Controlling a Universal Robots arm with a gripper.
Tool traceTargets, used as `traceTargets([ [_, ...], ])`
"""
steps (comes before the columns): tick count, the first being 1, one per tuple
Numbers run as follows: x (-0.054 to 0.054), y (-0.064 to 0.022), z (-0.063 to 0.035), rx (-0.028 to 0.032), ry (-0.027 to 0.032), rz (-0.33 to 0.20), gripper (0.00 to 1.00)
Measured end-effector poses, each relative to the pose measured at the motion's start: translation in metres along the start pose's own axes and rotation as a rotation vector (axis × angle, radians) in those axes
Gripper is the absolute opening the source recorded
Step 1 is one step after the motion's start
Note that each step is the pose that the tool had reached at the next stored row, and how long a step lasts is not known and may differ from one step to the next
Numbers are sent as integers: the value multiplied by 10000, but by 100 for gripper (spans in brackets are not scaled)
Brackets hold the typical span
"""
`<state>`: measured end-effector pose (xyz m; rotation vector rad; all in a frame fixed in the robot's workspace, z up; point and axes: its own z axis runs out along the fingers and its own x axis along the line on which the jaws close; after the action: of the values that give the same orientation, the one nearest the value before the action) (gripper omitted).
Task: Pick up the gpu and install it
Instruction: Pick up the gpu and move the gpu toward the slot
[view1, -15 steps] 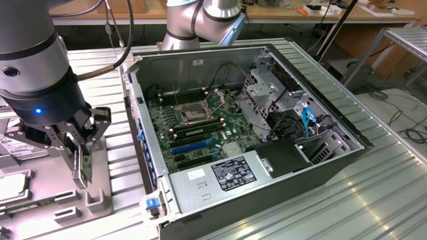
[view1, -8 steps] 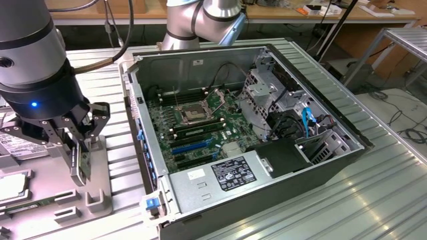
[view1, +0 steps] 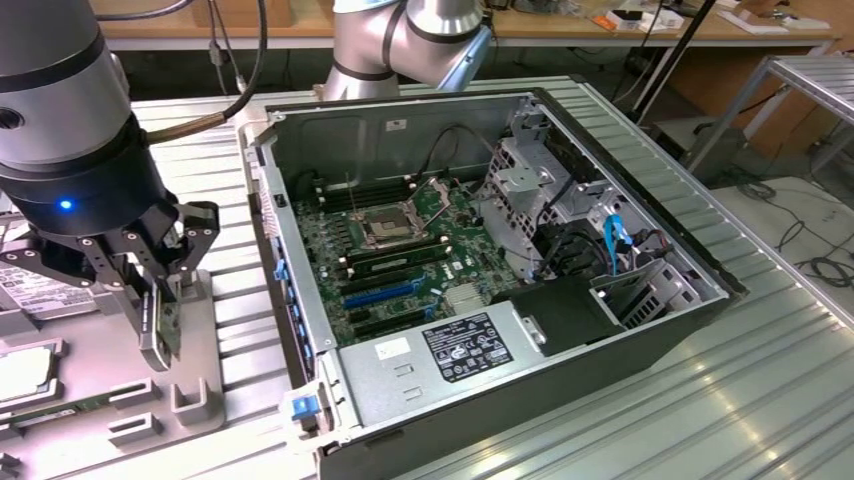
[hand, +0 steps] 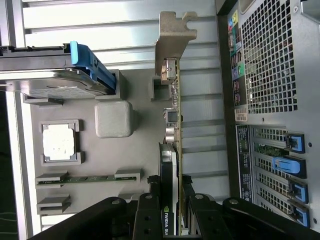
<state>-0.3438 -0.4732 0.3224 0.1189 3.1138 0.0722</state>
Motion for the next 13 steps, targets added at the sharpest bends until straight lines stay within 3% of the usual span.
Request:
traceTargets([
  [5, 0, 0, -3, 0, 0, 0, 27],
  [13, -2, 5, -100, 0, 0, 1, 27],
])
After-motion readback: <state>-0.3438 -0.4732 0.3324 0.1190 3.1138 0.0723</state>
